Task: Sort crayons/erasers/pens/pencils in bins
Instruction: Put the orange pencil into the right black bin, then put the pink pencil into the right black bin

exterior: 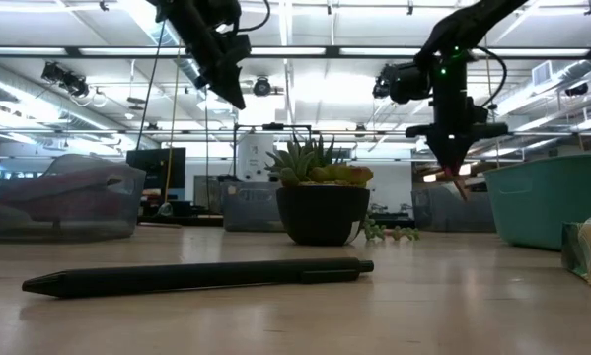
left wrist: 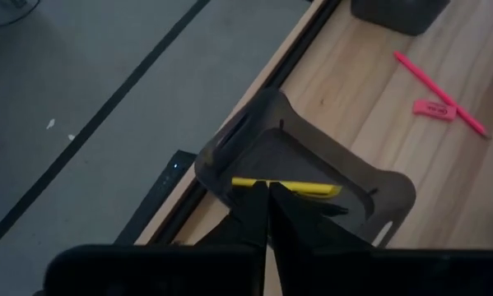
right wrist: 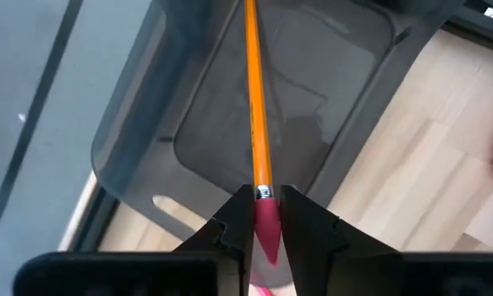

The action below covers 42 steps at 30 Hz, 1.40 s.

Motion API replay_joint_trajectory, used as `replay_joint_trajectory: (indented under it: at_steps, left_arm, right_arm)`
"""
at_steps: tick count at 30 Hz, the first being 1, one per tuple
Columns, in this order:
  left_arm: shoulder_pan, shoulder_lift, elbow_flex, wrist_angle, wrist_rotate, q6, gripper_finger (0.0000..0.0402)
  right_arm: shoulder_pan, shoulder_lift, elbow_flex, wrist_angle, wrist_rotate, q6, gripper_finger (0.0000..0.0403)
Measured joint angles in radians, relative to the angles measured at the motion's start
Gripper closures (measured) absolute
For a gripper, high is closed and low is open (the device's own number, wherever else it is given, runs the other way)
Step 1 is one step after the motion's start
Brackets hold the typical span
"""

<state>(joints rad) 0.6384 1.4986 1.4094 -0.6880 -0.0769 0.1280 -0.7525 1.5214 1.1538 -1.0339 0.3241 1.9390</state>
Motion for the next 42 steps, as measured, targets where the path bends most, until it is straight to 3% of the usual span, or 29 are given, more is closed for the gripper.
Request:
replay_joint_trajectory:
  at_steps: [9, 18, 22, 28, 31, 37, 42]
  left_arm:
    - [0.0, 0.0, 0.0, -0.013, 0.0, -0.005, 0.0395]
    - [0.0, 0.0, 0.0, -0.013, 0.0, -0.011, 0.0377]
    - [0.0, 0.0, 0.0, -0.013, 0.0, -0.011, 0.0385]
    - [0.0, -0.003, 0.0, -0.049, 0.0, -0.008, 0.0394]
    - [0.006, -0.01, 0.001, -0.097, -0.001, -0.031, 0.0385]
    - [0.044, -0.01, 0.001, -0.197, -0.041, -0.225, 0.0359]
    - [0.083, -0.009, 0.001, -0.221, -0.044, -0.321, 0.0336]
  right_arm:
    - [0.0, 0.016, 0.0, 0.007, 0.048, 0.001, 0.0333]
    - [0.0, 0.015, 0.0, 0.013, 0.065, -0.005, 0.0333]
    - [0.013, -0.009, 0.0, 0.057, 0.019, -0.17, 0.0333]
    - [0.076, -0.107, 0.0, 0.207, 0.007, -0.638, 0.0333]
    - [0.103, -0.158, 0.0, 0.301, -0.084, -0.87, 0.0333]
    - [0.11, -0.141, 0.0, 0.223, -0.397, -0.951, 0.0327]
    - [0.146, -0.092, 0.0, 0.137, -0.43, -0.931, 0.0284]
